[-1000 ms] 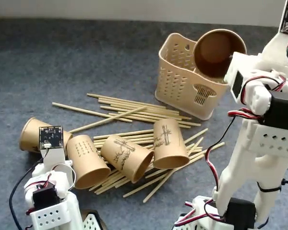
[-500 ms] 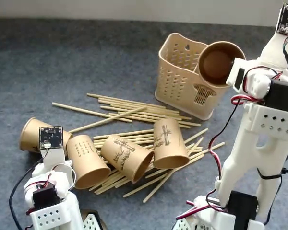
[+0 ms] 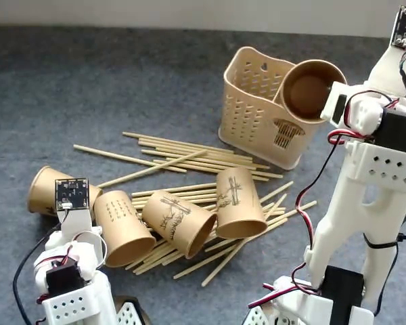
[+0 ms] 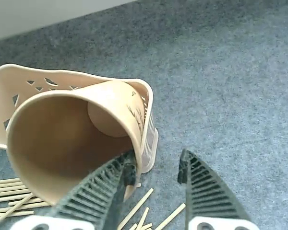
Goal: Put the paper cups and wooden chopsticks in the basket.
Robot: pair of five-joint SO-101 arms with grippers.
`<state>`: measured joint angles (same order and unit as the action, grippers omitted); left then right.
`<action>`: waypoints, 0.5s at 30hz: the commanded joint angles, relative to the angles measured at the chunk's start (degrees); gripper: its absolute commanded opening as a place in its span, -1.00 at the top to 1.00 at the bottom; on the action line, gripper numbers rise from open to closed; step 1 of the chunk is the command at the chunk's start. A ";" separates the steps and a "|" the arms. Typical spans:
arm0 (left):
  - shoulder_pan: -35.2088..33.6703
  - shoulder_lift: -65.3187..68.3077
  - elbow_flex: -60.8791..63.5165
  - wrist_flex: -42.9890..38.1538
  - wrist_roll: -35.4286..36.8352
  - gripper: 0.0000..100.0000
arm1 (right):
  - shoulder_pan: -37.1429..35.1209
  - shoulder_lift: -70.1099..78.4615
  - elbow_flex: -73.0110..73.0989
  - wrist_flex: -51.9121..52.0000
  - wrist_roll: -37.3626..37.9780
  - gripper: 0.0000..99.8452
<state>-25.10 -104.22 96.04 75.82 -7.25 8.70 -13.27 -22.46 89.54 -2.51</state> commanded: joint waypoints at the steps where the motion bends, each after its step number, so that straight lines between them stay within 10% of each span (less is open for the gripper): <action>1: 0.84 -0.84 1.10 0.09 -0.26 0.97 | -1.63 -0.75 -1.01 0.57 -0.35 0.67; 15: 0.84 -0.84 1.10 0.09 -0.26 0.97 | -6.55 -1.98 3.12 -19.21 0.00 0.67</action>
<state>-25.10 -104.22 96.04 75.82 -7.25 2.55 -15.30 -22.02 78.11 -2.51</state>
